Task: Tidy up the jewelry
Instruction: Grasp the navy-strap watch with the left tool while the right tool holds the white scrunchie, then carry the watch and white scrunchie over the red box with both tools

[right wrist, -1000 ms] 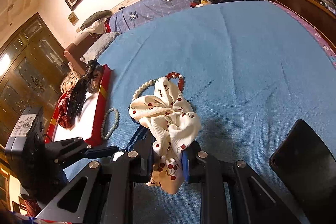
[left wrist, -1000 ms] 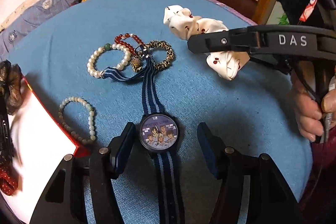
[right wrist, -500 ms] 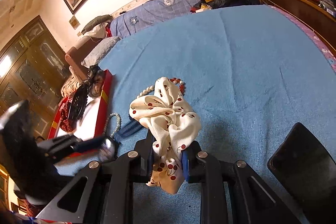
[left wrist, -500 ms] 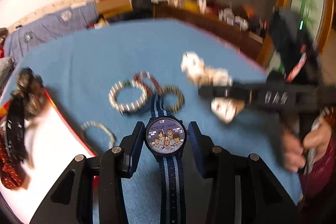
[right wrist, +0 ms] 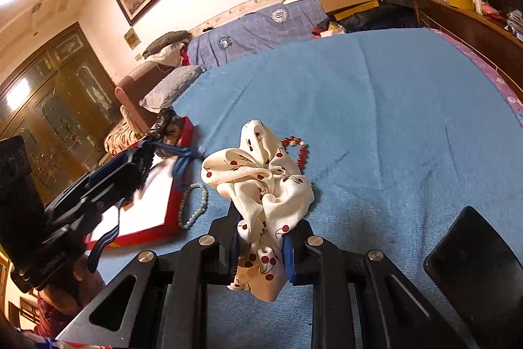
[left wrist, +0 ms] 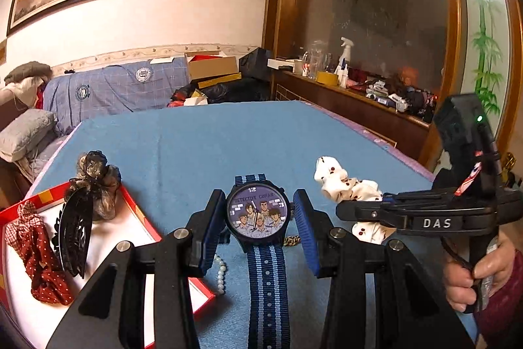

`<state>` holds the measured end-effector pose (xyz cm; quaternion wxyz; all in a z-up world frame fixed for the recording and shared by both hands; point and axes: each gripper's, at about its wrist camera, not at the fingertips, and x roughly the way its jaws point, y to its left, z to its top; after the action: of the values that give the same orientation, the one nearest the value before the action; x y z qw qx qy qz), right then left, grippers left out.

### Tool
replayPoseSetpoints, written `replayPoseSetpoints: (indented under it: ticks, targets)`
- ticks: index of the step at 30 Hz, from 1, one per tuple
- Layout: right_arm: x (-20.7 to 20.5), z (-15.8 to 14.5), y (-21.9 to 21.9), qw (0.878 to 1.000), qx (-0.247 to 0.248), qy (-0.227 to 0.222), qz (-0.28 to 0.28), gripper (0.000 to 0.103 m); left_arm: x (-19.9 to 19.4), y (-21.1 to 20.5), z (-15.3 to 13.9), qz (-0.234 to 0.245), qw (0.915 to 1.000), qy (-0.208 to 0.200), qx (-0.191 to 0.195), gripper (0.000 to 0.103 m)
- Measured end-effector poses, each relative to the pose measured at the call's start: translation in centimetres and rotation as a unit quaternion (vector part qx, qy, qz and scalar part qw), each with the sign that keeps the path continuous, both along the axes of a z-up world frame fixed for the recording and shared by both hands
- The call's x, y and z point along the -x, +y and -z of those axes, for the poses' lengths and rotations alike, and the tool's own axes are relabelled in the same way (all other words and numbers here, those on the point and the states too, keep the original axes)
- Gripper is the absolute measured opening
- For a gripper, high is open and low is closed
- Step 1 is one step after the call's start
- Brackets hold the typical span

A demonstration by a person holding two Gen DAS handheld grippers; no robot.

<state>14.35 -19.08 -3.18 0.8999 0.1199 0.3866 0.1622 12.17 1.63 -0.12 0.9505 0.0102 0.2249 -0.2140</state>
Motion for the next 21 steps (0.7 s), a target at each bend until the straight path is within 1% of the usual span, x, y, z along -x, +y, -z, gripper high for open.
replayPoseSetpoints:
  ticks: [4, 10, 21]
  targets:
    - [0.21, -0.14, 0.41, 1.0, 0.006, -0.008, -0.006, 0.023, 0.02, -0.19, 0.05, -0.008, 0.9999, -0.003, -0.009, 0.041]
    - [0.27, 0.04, 0.35, 1.0, 0.006, -0.007, -0.007, 0.023, -0.01, -0.1, 0.26, -0.021, 0.9997, -0.005, -0.014, 0.041]
    - [0.11, 0.29, 0.39, 1.0, 0.009, -0.005, -0.011, 0.023, -0.31, 0.37, 0.25, -0.039, 0.9991, -0.002, -0.014, 0.041]
